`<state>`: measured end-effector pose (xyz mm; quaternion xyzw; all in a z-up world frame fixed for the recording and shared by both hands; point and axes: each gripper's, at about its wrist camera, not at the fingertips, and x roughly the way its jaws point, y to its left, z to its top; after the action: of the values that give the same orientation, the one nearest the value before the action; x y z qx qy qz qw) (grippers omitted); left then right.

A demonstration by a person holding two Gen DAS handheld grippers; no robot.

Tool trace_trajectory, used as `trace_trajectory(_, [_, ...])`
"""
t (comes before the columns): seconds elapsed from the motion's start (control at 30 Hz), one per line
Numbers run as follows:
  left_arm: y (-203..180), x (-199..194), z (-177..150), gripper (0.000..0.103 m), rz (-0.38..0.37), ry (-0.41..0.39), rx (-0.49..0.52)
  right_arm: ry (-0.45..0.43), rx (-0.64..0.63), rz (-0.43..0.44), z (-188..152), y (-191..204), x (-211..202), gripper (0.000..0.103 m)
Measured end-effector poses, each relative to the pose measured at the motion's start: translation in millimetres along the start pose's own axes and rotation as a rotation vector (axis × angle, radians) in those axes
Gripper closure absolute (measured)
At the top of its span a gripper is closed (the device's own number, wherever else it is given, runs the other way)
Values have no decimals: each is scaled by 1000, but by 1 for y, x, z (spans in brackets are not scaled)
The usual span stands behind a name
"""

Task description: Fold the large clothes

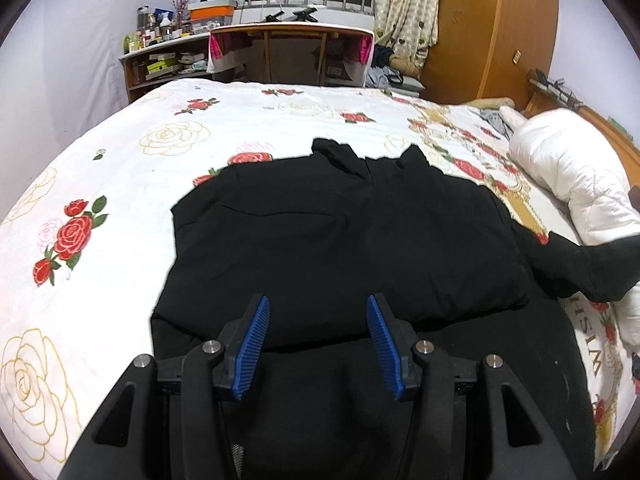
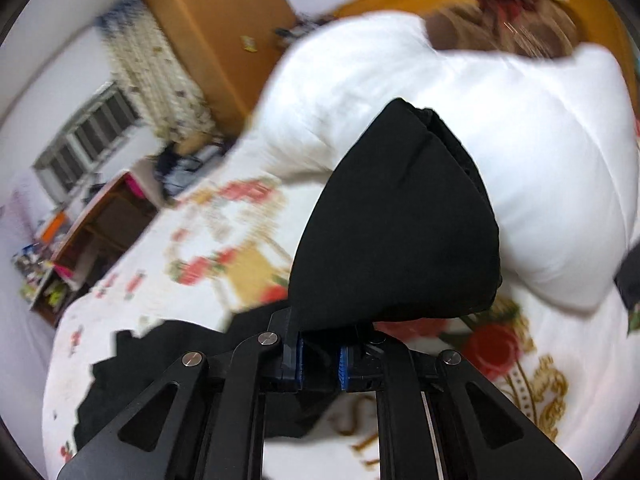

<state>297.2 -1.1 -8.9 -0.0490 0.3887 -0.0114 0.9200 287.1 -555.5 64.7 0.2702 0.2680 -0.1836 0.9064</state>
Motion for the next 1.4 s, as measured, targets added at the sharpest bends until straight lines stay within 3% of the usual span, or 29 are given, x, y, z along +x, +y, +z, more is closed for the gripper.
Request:
trace_trajectory(0.2, [14, -20, 6, 50, 1, -32, -27, -63, -118, 151, 26, 78, -40, 91])
trace_trajectory(0.33, [28, -29, 7, 50, 3, -50, -57, -67, -219, 239, 25, 140, -49, 91])
trace_trajectory(0.47, [42, -35, 5, 50, 10, -57, -90, -35, -302, 319, 6, 195, -46, 91])
trace_trajectory(0.67, [71, -40, 0, 50, 30, -63, -132, 69, -444, 411, -53, 278, -24, 91])
trace_trajectory(0.87, [94, -37, -1, 50, 46, -66, -167, 187, -567, 439, -124, 327, 12, 91])
trace_trajectory(1.13, [114, -25, -11, 50, 58, -49, -200, 293, -689, 382, -213, 354, 64, 90])
trace_trajectory(1.4, [115, -7, -13, 50, 46, -26, -208, 313, -786, 353, -259, 363, 66, 79])
